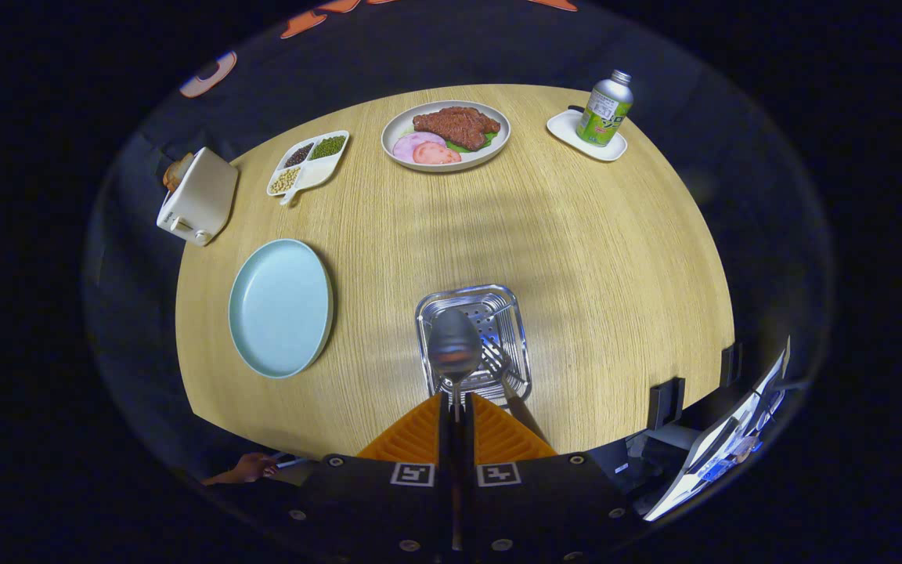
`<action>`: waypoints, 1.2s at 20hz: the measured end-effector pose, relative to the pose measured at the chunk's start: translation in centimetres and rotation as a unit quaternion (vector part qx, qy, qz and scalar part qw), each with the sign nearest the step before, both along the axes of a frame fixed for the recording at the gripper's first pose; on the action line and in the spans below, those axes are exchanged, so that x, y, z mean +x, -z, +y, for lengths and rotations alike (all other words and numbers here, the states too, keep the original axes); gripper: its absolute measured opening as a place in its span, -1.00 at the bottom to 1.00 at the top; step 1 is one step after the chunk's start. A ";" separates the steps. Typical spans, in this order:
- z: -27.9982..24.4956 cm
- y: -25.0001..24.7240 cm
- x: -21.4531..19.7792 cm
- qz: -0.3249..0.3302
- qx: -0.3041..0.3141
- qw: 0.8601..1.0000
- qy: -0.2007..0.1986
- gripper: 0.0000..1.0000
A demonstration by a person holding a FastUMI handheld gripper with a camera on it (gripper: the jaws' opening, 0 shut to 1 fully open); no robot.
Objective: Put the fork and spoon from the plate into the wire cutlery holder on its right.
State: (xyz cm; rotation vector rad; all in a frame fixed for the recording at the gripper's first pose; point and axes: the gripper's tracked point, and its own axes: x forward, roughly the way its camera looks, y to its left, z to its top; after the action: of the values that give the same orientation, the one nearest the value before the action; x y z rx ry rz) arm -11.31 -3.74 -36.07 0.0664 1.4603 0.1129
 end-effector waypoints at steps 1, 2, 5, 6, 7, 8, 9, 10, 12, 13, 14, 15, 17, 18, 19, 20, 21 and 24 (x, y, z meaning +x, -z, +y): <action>0.0 -0.1 0.3 -0.001 0.001 1.000 0.001 -0.89; 0.0 -0.1 0.5 -0.002 0.000 1.000 0.002 -0.87; 0.1 -0.1 1.1 -0.007 0.003 1.000 0.006 -0.85; 0.3 -0.3 1.5 -0.010 0.008 1.000 0.011 -0.83; 0.4 -0.5 1.8 -0.014 0.012 1.000 0.015 -0.84; 0.2 -0.6 2.1 -0.016 0.011 1.000 0.017 -0.84; 0.2 -0.7 2.3 -0.022 0.011 1.000 0.016 -0.83; 0.1 -1.0 2.5 -0.025 0.011 1.000 0.016 -0.84; 0.8 -1.8 3.2 -0.036 0.031 0.998 0.030 -0.83; 1.1 -2.3 3.5 -0.046 0.044 0.997 0.036 -0.81; 1.3 -2.9 4.1 -0.062 0.050 0.996 0.039 -0.74; 1.3 -3.5 5.0 -0.083 0.054 0.994 0.038 -0.68; 1.0 -4.7 6.5 -0.125 0.053 0.990 0.036 -0.46; 1.0 -5.7 7.3 -0.150 0.056 0.986 0.036 -0.28; 1.0 -6.8 8.2 -0.176 0.059 0.982 0.035 -0.22; 1.0 -7.9 9.1 -0.206 0.061 0.976 0.032 -0.07; 0.9 -9.1 9.9 -0.233 0.062 0.970 0.031 0.01; 0.5 -12.8 12.5 -0.319 0.059 0.946 0.031 0.42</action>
State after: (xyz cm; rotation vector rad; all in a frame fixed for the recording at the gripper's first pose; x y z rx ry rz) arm 1.15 -3.20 -23.24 0.1567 0.8018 0.1538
